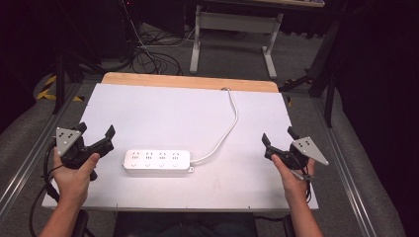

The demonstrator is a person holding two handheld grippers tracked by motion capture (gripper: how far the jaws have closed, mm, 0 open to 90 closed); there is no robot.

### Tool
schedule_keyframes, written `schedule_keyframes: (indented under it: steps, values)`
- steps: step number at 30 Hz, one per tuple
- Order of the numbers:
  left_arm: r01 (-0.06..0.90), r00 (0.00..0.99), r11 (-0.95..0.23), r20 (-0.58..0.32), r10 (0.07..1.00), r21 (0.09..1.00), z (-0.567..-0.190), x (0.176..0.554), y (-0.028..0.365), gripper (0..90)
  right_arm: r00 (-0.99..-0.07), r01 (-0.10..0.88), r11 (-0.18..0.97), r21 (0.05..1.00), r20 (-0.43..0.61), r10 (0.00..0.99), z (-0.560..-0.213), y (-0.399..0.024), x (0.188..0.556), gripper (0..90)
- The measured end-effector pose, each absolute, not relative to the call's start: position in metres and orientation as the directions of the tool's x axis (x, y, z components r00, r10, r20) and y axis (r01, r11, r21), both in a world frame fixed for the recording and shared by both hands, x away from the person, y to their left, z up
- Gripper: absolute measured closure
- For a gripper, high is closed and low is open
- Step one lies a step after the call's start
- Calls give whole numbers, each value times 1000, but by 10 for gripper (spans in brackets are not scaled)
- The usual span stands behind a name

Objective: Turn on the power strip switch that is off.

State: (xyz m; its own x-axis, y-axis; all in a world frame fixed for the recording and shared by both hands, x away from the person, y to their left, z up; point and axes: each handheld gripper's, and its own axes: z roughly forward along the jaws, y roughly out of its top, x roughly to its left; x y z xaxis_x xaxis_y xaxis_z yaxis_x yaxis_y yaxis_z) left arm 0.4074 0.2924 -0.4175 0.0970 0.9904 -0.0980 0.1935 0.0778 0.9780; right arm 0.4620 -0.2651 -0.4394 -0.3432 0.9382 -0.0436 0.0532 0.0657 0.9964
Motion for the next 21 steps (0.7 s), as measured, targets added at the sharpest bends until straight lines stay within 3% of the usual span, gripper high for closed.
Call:
schedule_keyframes:
  steps: [7, 21]
  values:
    - [178, 91, 84, -102, 991, 980, -418, 408, 292, 16, -348, 52, 58, 997, -37, 937, -440, -265, 462, 11]
    - [150, 95, 52, -67, 993, 987, -422, 407, 290, 8, -351, 52, 63, 997, -41, 936, -440, -264, 463, 11]
